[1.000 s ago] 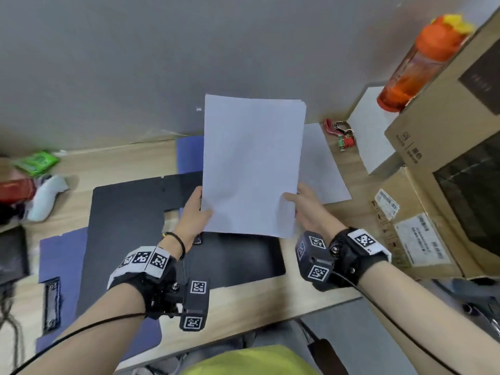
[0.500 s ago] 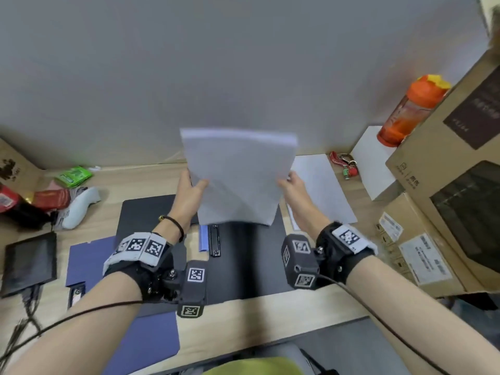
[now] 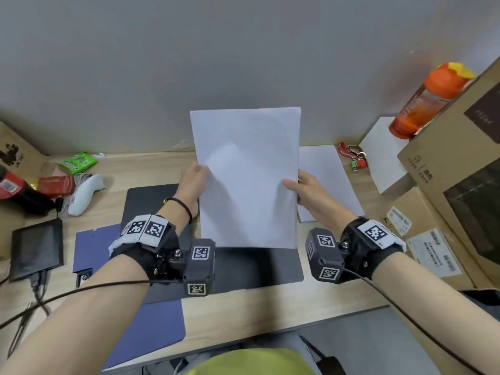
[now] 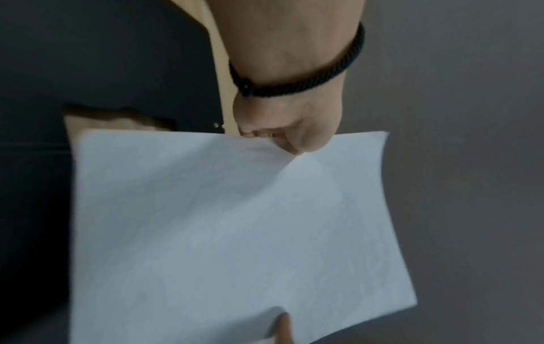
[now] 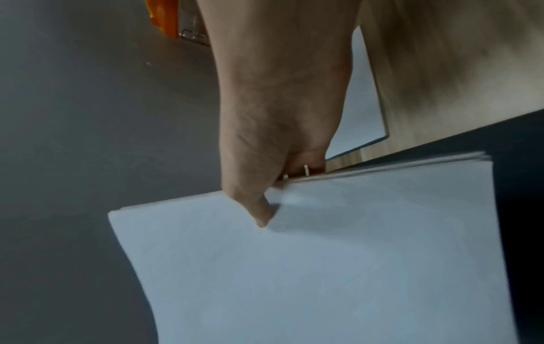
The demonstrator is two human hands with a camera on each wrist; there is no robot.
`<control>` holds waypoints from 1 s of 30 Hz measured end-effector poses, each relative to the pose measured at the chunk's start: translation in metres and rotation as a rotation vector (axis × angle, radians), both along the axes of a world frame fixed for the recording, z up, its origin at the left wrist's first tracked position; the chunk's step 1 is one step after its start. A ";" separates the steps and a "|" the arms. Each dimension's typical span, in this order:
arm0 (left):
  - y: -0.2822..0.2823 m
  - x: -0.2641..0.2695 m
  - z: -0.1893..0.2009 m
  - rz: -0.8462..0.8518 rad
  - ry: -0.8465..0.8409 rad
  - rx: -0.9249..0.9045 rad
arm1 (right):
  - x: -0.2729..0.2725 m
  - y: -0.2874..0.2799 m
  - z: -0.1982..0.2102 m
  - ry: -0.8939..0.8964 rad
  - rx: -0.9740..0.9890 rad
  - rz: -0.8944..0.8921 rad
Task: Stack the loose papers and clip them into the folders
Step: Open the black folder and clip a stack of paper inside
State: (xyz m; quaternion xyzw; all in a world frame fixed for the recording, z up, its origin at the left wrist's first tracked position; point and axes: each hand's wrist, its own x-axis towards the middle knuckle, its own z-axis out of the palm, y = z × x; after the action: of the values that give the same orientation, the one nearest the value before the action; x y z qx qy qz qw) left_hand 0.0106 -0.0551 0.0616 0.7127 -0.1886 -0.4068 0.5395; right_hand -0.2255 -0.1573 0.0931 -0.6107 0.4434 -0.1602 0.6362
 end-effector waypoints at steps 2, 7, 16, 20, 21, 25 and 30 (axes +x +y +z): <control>0.004 -0.009 -0.011 -0.005 0.057 0.073 | -0.008 0.008 -0.022 0.086 0.074 0.055; 0.021 -0.029 -0.034 -0.111 0.127 0.207 | -0.033 0.020 -0.077 0.307 0.153 0.016; 0.041 -0.027 -0.101 -0.200 -0.121 0.601 | -0.074 0.024 -0.117 0.478 0.241 -0.027; 0.023 -0.038 -0.110 -0.315 -0.374 0.660 | -0.080 0.014 -0.113 0.469 0.272 -0.005; 0.018 -0.041 -0.110 -0.329 -0.440 0.676 | -0.080 0.011 -0.108 0.447 0.278 0.000; 0.007 -0.045 -0.114 -0.326 -0.539 0.755 | -0.075 0.001 -0.096 0.432 0.276 0.019; 0.005 -0.044 -0.117 -0.374 -0.604 0.814 | -0.057 0.000 -0.089 0.363 0.326 0.046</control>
State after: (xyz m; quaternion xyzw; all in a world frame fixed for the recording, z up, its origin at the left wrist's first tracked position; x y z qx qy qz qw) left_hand -0.0330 -0.0501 -0.0553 0.9036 -0.2861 -0.3132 0.0599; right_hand -0.2827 -0.1570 0.0038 -0.5289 0.5564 0.0402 0.6396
